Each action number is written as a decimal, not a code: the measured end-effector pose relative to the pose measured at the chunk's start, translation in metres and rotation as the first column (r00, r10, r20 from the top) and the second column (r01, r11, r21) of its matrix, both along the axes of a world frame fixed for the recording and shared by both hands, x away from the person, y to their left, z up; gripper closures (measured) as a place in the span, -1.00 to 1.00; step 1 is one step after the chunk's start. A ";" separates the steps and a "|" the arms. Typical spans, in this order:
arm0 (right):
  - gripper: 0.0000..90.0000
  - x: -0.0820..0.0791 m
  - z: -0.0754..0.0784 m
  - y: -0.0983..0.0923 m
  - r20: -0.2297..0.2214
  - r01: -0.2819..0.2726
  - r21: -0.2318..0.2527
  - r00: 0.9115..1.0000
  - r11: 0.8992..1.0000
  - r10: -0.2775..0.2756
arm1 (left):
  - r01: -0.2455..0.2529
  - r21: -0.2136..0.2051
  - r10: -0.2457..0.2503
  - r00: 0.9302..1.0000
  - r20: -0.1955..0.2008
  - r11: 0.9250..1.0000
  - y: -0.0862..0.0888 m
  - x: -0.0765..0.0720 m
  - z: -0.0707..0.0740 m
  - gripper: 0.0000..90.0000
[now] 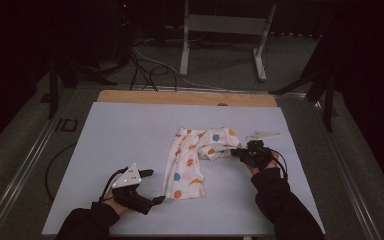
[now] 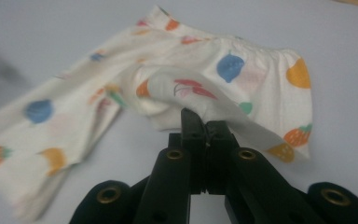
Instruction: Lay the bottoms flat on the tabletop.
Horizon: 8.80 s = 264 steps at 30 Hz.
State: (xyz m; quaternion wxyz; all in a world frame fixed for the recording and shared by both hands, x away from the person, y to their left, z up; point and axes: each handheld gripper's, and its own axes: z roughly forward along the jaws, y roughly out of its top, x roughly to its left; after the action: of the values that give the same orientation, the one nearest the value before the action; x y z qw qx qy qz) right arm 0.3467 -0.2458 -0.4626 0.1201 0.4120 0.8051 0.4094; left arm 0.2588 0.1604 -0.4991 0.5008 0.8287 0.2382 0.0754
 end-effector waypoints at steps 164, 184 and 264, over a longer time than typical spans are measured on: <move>-0.43 -0.102 -0.018 -0.073 -0.110 0.015 0.082 0.994 0.997 -0.006 | 0.012 0.000 -0.012 1.000 0.007 1.000 -0.001 0.002 0.006 -0.92; -0.65 -0.058 -0.012 -0.037 0.017 -0.086 0.047 0.996 0.995 0.086 | 0.044 0.042 -0.042 0.997 -0.058 0.998 -0.019 0.039 0.015 -0.99; 0.82 0.124 -0.043 0.008 -0.103 0.150 -0.094 0.982 0.984 -0.160 | -0.231 0.215 0.267 0.950 -0.160 0.949 -0.092 0.209 -0.018 0.88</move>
State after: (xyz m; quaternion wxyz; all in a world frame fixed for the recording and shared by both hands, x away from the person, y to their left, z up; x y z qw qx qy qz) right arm 0.4710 -0.2382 -0.5061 0.1245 0.4899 0.7929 0.3403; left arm 0.4681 0.0679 -0.5175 0.3797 0.8400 0.3787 0.0829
